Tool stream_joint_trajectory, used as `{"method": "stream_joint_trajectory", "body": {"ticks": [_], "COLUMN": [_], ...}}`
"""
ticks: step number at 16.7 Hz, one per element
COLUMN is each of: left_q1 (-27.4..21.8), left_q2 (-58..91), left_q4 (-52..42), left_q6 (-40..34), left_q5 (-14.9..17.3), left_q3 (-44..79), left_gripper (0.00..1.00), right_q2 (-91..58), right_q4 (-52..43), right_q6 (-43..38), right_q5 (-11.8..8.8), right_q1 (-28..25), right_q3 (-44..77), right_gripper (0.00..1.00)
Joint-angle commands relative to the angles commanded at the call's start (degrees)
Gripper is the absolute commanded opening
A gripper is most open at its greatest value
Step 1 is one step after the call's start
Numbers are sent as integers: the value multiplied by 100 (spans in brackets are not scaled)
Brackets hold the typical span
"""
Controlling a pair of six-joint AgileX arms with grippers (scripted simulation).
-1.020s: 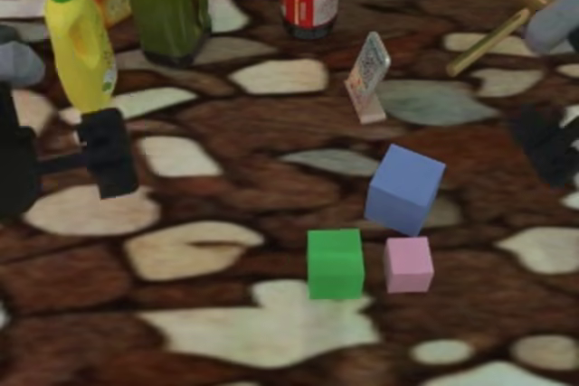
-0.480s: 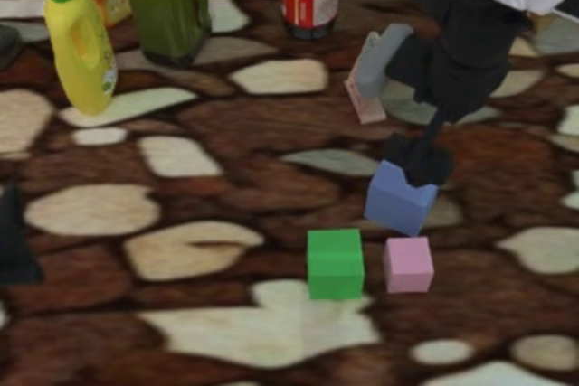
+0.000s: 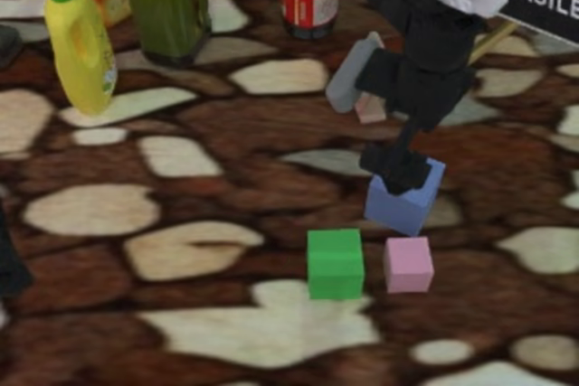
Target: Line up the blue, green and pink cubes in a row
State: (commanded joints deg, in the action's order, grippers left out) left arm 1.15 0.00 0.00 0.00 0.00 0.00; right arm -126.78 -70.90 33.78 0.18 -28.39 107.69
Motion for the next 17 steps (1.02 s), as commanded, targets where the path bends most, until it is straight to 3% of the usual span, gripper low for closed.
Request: {"method": "stream_joint_trajectory", "body": {"ticks": [5,12,16,17], "left_q1": [0,0,0,0], "left_q2": [0,0,0,0], "left_q4": [0,0,0,0], "left_q6": [0,0,0,0], "left_q5": [0,0,0,0], "left_q3": [0,0,0,0], "left_gripper": [100,100,100,100], "right_q2": [-68,-505,-527,-527], "right_q4": [235,1693,1747,1747], "right_q6": [5,-15,-16,-16], "right_q5": [1,5,5,5], "right_q1": [10,-8,-9,-9], "right_q3": [-185,-1175,-1219,-1219], "right_gripper": [100,100,100,92]}}
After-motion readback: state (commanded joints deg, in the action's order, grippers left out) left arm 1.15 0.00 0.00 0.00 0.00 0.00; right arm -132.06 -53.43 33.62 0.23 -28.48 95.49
